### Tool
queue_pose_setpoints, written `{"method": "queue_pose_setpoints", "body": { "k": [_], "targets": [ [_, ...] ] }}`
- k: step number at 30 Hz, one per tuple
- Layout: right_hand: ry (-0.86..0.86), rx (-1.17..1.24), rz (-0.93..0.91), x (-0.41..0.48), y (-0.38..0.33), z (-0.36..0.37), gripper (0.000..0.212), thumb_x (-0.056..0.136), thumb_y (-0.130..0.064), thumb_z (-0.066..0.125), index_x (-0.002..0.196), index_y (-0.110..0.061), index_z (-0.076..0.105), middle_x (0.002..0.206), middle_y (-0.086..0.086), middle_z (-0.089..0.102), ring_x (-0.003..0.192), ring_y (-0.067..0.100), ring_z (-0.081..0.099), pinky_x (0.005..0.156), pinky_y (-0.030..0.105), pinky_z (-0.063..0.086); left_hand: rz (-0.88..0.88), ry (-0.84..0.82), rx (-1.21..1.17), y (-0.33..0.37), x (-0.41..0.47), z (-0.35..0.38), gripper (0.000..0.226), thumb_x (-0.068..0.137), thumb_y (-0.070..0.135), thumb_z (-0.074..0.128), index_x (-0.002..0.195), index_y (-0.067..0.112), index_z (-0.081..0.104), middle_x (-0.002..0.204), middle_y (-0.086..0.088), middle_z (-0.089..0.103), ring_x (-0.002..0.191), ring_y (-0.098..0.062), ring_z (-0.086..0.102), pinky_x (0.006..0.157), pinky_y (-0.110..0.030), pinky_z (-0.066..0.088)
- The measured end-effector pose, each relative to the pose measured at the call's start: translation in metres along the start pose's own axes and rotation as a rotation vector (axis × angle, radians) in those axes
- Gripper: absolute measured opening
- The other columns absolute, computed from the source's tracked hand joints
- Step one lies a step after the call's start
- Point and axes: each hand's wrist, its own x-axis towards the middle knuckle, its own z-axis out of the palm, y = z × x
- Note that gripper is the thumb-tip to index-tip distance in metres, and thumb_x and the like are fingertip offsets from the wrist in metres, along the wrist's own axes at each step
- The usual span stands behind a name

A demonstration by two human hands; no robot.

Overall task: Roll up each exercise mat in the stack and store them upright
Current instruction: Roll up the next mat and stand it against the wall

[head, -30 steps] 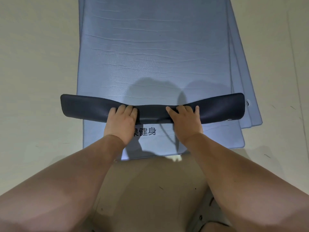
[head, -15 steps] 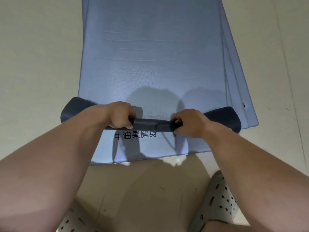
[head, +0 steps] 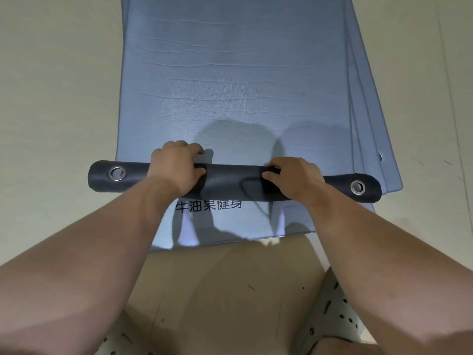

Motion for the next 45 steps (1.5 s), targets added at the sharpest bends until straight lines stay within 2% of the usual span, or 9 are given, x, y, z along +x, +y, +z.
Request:
{"method": "queue_pose_setpoints", "body": {
  "k": [5,10,13,18,21,27,31,37,45],
  "targets": [
    [0.083,-0.27,0.137,0.006,-0.021,0.008,0.035,0.107,-0.055,0.036,0.122,-0.038,0.062,0.11,0.002,0.067,0.119,0.029,0.049,0.106,0.051,0.033,0.343,0.289,0.264,0.029,-0.036,0.029,0.04,0.066,0.008,0.072,0.106,0.008,0.075,0.087,-0.014,0.062,0.075,-0.034,0.054,0.063,-0.038,0.036],
    [0.066,-0.288,0.187,0.012,-0.025,0.009,0.039,0.107,-0.057,0.034,0.124,-0.039,0.065,0.114,0.003,0.066,0.124,0.03,0.047,0.114,0.058,0.026,0.226,0.054,0.339,0.036,-0.059,0.056,0.077,0.079,0.044,0.054,0.147,0.007,0.051,0.133,-0.016,0.052,0.111,-0.037,0.051,0.104,-0.055,0.036],
    [0.171,-0.251,0.146,0.011,-0.023,0.01,0.041,0.106,-0.056,0.039,0.138,-0.039,0.058,0.131,0.004,0.059,0.132,0.032,0.045,0.119,0.058,0.022,0.212,0.021,0.368,0.034,-0.047,0.054,0.083,0.084,0.039,0.067,0.157,0.013,0.036,0.144,-0.01,0.044,0.125,-0.032,0.044,0.114,-0.053,0.03],
    [0.506,-0.247,-0.063,-0.025,-0.009,0.052,0.06,0.095,-0.051,0.06,0.147,-0.024,0.053,0.149,0.011,0.048,0.145,0.035,0.034,0.121,0.065,0.014,0.174,-0.019,0.305,0.038,-0.03,0.049,0.074,0.096,0.024,0.052,0.162,0.017,0.02,0.155,-0.006,0.032,0.139,-0.029,0.033,0.122,-0.049,0.015],
    [0.392,-0.358,-0.064,-0.037,-0.001,0.076,0.086,0.086,-0.056,0.07,0.157,-0.018,0.043,0.164,0.014,0.034,0.155,0.037,0.018,0.12,0.067,-0.001,0.157,-0.059,0.286,0.037,-0.022,0.044,0.076,0.094,0.02,0.054,0.162,0.02,0.019,0.153,-0.002,0.031,0.138,-0.026,0.032,0.122,-0.046,0.016],
    [0.205,-0.508,-0.059,-0.008,-0.007,0.05,0.083,0.099,-0.042,0.061,0.165,-0.03,0.012,0.174,0.006,0.008,0.161,0.033,-0.001,0.121,0.073,0.0,0.158,-0.097,0.236,0.033,-0.004,0.029,0.077,0.094,0.043,0.063,0.16,0.027,0.026,0.146,0.005,0.038,0.133,-0.023,0.034,0.113,-0.042,0.024],
    [0.141,-0.452,-0.078,-0.001,-0.017,0.035,0.072,0.102,-0.034,0.054,0.164,-0.023,0.019,0.173,0.012,0.01,0.161,0.029,0.003,0.12,0.075,0.0,0.144,-0.125,0.255,0.036,0.004,0.016,0.074,0.093,0.048,0.063,0.157,0.029,0.031,0.143,0.003,0.041,0.131,-0.024,0.036,0.108,-0.042,0.031],
    [0.189,-0.492,-0.115,-0.015,-0.013,0.044,0.085,0.102,-0.036,0.057,0.165,-0.028,0.001,0.173,0.012,0.007,0.16,0.033,0.003,0.121,0.073,0.0,0.142,-0.177,0.239,0.041,0.006,0.006,0.071,0.094,0.045,0.063,0.156,0.029,0.033,0.143,0.002,0.041,0.132,-0.025,0.037,0.107,-0.042,0.033],
    [0.011,-0.327,-0.175,0.011,-0.016,-0.004,0.068,0.099,-0.027,0.062,0.159,-0.042,0.032,0.138,0.0,0.057,0.13,0.027,0.051,0.122,0.067,0.014,0.196,0.019,0.113,0.031,-0.01,0.01,0.061,0.096,0.039,0.061,0.153,0.028,0.042,0.148,0.0,0.049,0.137,-0.027,0.041,0.118,-0.047,0.023]
  ]
}}
